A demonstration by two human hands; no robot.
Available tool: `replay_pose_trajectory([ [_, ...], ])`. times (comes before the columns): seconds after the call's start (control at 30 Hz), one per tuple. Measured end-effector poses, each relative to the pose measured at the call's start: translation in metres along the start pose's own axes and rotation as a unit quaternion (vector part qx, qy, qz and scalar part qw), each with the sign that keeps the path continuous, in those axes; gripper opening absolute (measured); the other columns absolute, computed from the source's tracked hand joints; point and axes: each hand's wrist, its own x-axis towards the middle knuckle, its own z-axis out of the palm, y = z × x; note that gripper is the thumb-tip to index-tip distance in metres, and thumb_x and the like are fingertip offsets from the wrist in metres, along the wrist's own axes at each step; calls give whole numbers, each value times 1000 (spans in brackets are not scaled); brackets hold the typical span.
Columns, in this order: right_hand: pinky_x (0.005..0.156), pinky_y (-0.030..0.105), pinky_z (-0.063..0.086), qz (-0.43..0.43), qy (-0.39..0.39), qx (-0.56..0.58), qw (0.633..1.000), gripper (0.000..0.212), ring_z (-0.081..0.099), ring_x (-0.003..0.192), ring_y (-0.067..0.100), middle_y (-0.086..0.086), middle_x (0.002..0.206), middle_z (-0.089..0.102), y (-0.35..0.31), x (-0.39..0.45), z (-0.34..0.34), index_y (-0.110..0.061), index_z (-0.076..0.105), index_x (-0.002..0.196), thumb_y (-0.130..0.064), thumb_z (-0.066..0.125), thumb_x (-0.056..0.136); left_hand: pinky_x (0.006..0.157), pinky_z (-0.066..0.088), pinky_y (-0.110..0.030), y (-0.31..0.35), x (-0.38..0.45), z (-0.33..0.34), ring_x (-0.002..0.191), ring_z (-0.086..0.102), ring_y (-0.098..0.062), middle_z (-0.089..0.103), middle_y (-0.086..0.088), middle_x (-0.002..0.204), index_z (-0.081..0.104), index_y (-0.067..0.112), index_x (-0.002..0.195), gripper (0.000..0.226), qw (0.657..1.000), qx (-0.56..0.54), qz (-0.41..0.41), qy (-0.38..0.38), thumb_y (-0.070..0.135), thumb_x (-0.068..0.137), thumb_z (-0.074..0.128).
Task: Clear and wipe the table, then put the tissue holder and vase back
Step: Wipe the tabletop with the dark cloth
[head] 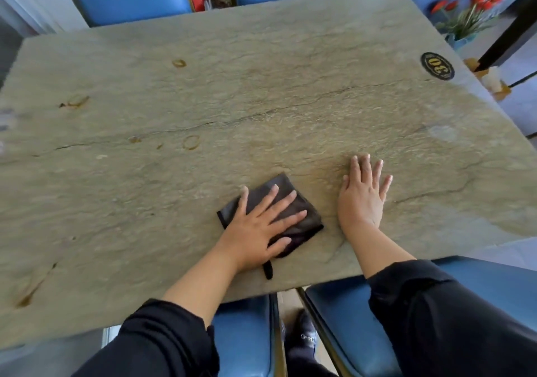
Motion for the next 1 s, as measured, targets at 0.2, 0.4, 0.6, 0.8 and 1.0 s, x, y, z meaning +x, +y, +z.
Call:
replay_pose_trajectory([
  [0.2,119,42,-13,-11,13,53,998,57,-16,148,21,3,162,-5,-63,-39,17,-19,12,153,-8,27,99,111,-6,-65,-38,9,-5,147,-18,-25,-16,7,160,-9,51,145,59,972,-27,-234,-5,61,89,4],
  [0.4,121,33,-5,3,36,136,990,58,-2,149,19,1,160,16,-82,-61,22,-17,31,149,-1,36,93,110,6,-69,-23,-69,5,149,-3,-28,2,3,162,12,44,150,57,998,-2,57,10,54,96,29],
  [0.6,121,33,-4,33,58,146,987,48,0,149,20,3,159,18,-119,-89,33,-17,35,147,-11,34,100,111,3,-68,-97,-67,0,149,-7,-18,-4,14,160,5,54,146,56,999,4,45,-5,58,93,25],
  [0.8,120,36,18,25,66,179,981,40,19,145,20,2,149,38,-122,-89,28,-15,51,137,-12,36,100,108,3,-71,-50,-88,5,148,-6,-32,-2,7,162,8,50,148,55,999,-14,30,16,56,95,22],
  [1.0,121,36,13,70,91,226,967,37,19,145,19,2,149,39,-144,-73,30,-13,57,130,-9,38,98,113,-1,-63,-100,-83,2,149,-6,-14,3,19,159,14,57,144,46,990,-27,140,9,51,98,23],
])
